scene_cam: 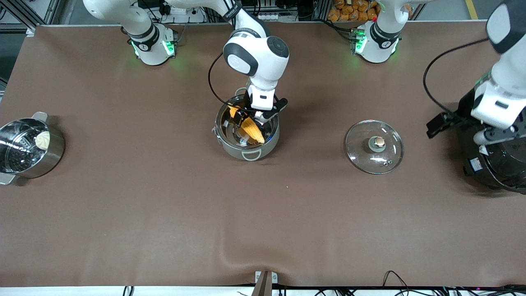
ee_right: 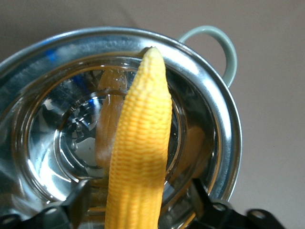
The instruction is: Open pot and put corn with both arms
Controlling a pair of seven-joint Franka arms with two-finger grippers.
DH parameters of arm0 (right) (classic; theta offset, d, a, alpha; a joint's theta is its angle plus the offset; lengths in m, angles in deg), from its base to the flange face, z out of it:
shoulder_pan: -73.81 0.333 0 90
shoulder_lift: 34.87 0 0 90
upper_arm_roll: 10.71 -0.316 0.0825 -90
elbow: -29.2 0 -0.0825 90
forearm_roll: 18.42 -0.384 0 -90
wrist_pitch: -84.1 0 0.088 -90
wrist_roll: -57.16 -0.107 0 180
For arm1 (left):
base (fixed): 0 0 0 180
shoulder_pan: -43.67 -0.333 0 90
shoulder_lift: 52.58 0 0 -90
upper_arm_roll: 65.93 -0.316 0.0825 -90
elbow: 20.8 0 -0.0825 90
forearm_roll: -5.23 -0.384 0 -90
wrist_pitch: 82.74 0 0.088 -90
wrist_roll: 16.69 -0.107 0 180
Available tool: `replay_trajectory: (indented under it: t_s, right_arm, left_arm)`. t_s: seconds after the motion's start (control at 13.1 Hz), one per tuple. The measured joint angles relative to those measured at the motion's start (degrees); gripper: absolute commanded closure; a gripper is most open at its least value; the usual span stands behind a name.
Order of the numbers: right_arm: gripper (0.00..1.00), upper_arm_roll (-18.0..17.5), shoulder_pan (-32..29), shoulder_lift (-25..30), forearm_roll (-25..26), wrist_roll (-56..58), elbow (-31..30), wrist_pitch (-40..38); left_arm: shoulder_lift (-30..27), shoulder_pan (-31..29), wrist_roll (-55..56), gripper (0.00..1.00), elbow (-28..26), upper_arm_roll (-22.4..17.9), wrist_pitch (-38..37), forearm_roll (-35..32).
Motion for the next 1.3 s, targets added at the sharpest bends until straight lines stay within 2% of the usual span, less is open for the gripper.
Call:
replay_trajectory:
  t_s: [0.31, 0.53, 0.69, 0.99, 1.3]
  right_arm:
    - [0.00, 0.53, -0.04, 0.27, 0.00, -0.29, 2.16, -0.30]
    - [0.00, 1.10, -1.53, 1.86, -0.52, -0.38, 4.28, -2.06]
    - [0.00, 1.32, -5.20, 3.81, -3.37, 0.23, 4.63, -2.45]
    - [0.00, 1.85, -20.83, 6.78, -11.60, 9.55, 4.63, -3.96]
    - [0.00, 2.07, -38.37, 9.87, -14.07, 17.59, 4.69, -8.36]
  left_arm:
    - [-1.21, 0.03, -0.53, 0.00, 4.43, 0.23, -4.30, 0.00]
    - [1.88, 0.03, -1.00, 0.00, 10.51, 0.17, -9.65, 0.00]
    - [3.76, 0.15, -1.87, 0.00, 12.13, 0.02, -11.55, 0.00]
    - [4.59, 0.24, -4.05, 0.00, 13.24, -0.54, -12.97, 0.00]
    - [4.71, 0.41, -5.23, 0.00, 13.35, -0.54, -13.21, 0.00]
